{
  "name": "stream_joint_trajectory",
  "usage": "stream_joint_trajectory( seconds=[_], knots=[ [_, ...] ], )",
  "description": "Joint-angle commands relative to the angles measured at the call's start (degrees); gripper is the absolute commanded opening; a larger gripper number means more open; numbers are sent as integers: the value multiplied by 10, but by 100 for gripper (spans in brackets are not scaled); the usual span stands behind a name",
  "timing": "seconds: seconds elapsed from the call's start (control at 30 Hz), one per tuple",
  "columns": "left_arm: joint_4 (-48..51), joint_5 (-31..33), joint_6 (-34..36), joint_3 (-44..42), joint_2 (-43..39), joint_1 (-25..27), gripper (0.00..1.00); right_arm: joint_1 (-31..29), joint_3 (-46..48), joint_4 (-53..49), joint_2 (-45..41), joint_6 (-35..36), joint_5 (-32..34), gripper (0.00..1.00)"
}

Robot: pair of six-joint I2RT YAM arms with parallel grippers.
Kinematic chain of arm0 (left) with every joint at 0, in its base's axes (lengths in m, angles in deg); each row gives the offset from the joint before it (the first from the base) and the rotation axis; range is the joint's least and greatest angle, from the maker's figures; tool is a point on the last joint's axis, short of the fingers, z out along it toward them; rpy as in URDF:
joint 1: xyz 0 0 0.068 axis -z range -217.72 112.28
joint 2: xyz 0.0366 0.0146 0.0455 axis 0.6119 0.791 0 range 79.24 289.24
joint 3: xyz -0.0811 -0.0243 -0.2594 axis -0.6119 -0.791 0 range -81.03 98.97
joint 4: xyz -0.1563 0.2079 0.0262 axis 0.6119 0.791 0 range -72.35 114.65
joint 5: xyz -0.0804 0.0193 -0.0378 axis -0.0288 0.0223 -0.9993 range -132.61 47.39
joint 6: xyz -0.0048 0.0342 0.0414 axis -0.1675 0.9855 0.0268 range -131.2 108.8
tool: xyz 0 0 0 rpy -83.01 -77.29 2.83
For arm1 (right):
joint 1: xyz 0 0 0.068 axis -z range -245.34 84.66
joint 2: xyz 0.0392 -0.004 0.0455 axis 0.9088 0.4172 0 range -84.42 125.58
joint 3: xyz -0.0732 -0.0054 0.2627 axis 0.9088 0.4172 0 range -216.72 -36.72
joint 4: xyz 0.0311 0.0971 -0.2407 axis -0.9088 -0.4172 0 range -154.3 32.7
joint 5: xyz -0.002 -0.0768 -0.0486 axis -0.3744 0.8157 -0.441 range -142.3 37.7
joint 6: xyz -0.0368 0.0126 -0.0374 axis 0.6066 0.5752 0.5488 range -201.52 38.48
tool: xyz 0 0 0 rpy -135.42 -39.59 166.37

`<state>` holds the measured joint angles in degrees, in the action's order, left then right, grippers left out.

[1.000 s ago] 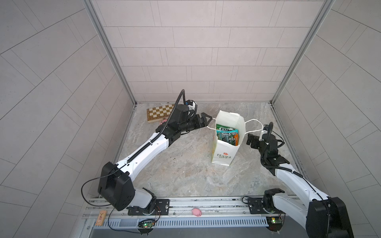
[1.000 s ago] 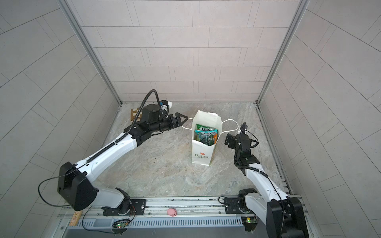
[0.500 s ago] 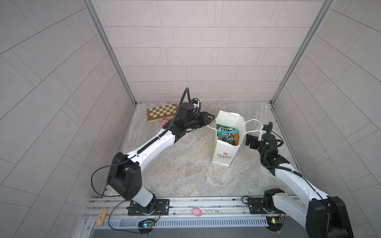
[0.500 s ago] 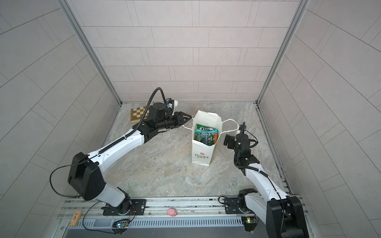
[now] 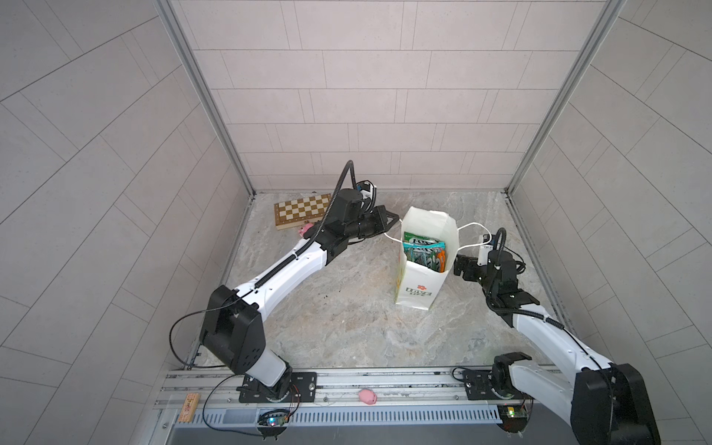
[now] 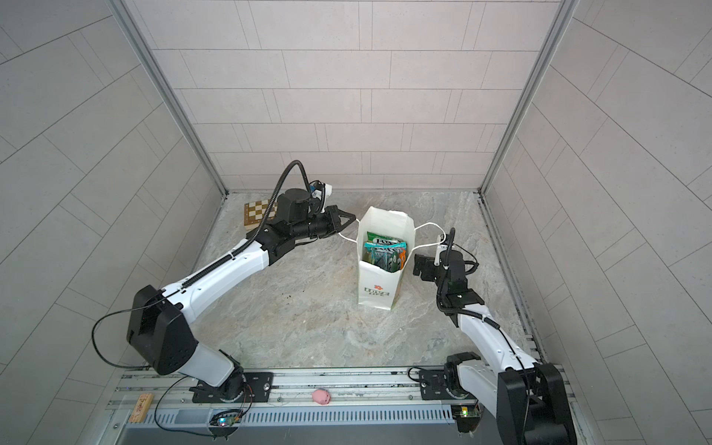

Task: Take the snacks out of the paper bag
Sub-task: 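Grip the bag rim with the left gripper and tilt it toward the right gripper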

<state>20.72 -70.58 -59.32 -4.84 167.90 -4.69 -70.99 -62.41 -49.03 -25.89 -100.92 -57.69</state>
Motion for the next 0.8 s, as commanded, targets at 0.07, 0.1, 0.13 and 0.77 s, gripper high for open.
stream_joint_trajectory(
  seconds=[0.07,0.1,0.13,0.77],
  knots=[
    [119,62,118,74,-17,-1,0,-15,-1,-12,6,-15,-62,94],
    [147,72,141,88,-17,-1,0,-22,0,-10,8,-17,-67,94],
    [170,81,158,102,-17,-2,0,-30,-1,-9,9,-19,-66,93],
    [398,52,380,251,-8,-102,0,-275,-21,228,160,-62,77,86]
  ],
)
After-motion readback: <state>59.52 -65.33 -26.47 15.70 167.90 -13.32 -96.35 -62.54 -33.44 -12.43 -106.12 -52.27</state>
